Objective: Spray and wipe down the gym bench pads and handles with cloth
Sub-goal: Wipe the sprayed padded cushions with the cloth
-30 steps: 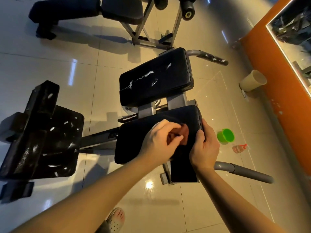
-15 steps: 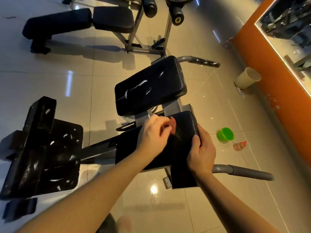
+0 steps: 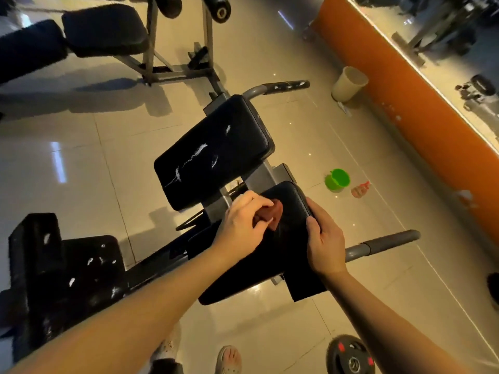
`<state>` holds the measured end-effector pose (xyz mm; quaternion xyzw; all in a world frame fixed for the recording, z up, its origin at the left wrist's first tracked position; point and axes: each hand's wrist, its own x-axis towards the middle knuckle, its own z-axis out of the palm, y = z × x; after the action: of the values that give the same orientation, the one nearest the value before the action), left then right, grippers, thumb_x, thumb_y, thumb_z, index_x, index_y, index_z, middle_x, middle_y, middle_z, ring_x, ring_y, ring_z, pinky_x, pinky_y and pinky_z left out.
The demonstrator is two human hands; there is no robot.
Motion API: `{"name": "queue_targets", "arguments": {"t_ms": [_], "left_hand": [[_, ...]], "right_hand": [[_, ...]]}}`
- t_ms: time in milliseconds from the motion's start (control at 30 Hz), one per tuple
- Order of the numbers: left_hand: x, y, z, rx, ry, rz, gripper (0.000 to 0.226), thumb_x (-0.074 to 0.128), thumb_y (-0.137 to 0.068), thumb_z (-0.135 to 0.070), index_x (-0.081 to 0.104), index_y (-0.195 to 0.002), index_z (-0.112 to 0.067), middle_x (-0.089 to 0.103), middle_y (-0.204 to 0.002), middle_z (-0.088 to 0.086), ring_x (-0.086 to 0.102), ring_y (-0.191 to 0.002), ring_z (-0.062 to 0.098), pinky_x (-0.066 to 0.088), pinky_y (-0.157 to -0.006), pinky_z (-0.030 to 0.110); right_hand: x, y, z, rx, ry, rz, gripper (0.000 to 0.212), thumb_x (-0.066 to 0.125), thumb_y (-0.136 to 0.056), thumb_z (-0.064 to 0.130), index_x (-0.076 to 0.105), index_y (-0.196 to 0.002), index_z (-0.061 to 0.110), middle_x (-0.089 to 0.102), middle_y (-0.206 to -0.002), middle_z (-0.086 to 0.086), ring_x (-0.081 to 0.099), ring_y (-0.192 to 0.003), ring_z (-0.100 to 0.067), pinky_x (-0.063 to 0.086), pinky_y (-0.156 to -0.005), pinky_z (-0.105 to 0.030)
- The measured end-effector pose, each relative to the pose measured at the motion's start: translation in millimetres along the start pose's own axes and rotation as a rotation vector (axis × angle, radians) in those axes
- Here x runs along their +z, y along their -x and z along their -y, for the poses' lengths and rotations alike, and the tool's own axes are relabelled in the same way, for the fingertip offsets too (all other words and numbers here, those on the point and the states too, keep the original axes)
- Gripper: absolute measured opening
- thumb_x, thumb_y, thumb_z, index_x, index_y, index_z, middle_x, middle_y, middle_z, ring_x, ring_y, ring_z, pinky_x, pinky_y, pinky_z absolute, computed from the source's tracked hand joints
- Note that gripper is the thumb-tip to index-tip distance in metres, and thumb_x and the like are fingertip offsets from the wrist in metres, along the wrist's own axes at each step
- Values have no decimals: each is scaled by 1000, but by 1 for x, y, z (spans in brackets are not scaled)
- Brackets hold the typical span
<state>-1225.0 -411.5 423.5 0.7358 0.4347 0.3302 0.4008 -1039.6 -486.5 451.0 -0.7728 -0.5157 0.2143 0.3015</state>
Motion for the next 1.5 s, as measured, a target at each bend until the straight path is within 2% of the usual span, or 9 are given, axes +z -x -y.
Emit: {"name": "queue_targets", "arguments": {"t_ms": [167, 300, 433, 633, 800, 867, 1067, 1300, 1500], "left_hand": [[2, -20, -8, -71, 94, -55, 26, 75, -90, -14, 64, -109, -28, 58, -114, -10, 53, -111, -5, 49, -94, 16], [2, 51, -11, 144, 46, 189, 30, 73, -89, -10, 66, -115, -23, 56, -113, -11, 56, -108, 12, 55, -90, 33], [-3, 10, -13, 242, 10, 215, 28, 69, -88, -10, 66, -116, -17, 56, -112, -6, 55, -104, 14, 55, -89, 39], [5, -50, -19, 0, 139, -28, 26, 75, -90, -17, 66, -112, -25, 58, -112, -9, 59, -109, 13, 57, -93, 41], [1, 27, -16, 271, 62, 258, 34, 71, -88, -7, 67, -119, -18, 56, -113, -8, 55, -106, 13, 55, -87, 38], [0, 11, -15, 333, 35, 268, 34, 69, -87, -7, 67, -118, -17, 56, -113, -5, 55, -104, 14, 55, -87, 39], [16, -68, -26, -53, 164, -109, 24, 75, -90, -20, 69, -112, -25, 58, -111, -6, 62, -104, 16, 57, -89, 43], [11, 58, -30, 197, 137, 266, 35, 69, -87, -7, 68, -119, -21, 55, -113, -11, 56, -107, 11, 58, -85, 37], [14, -44, -33, -27, 200, -37, 24, 74, -89, -15, 68, -110, -24, 56, -111, -7, 60, -107, 15, 56, -93, 41]], "right_hand": [[-4, -6, 14, 206, -271, 23, 42, 41, -100, 21, 64, -134, 30, 64, -127, 19, 58, -122, -9, 45, -107, -30], [-1, -12, 35, 415, -515, -161, 36, 42, -104, 11, 77, -105, 22, 73, -110, 7, 66, -106, -11, 52, -90, -24], [7, -12, 30, 403, -366, -281, 36, 44, -103, 15, 77, -94, 25, 73, -98, 10, 66, -97, -12, 52, -87, -29], [9, -18, 19, 357, -305, -306, 37, 46, -102, 15, 76, -87, 30, 73, -92, 12, 65, -91, -10, 53, -85, -33], [10, -18, 15, 349, -338, -317, 35, 46, -103, 13, 77, -90, 23, 74, -91, 7, 66, -90, -13, 54, -83, -35], [10, -18, 14, 343, -342, -325, 35, 47, -102, 13, 77, -88, 25, 75, -91, 8, 67, -91, -14, 54, -84, -36], [9, -19, 14, 350, -363, -326, 37, 48, -100, 12, 76, -83, 29, 75, -89, 9, 66, -89, -11, 53, -85, -33], [7, -18, 13, 329, -397, -312, 41, 43, -100, 6, 76, -86, 27, 75, -94, 7, 66, -95, -13, 51, -87, -30], [8, -22, 12, 344, -399, -329, 42, 42, -97, 4, 75, -82, 26, 74, -89, 10, 65, -88, -5, 49, -80, -20]]}}
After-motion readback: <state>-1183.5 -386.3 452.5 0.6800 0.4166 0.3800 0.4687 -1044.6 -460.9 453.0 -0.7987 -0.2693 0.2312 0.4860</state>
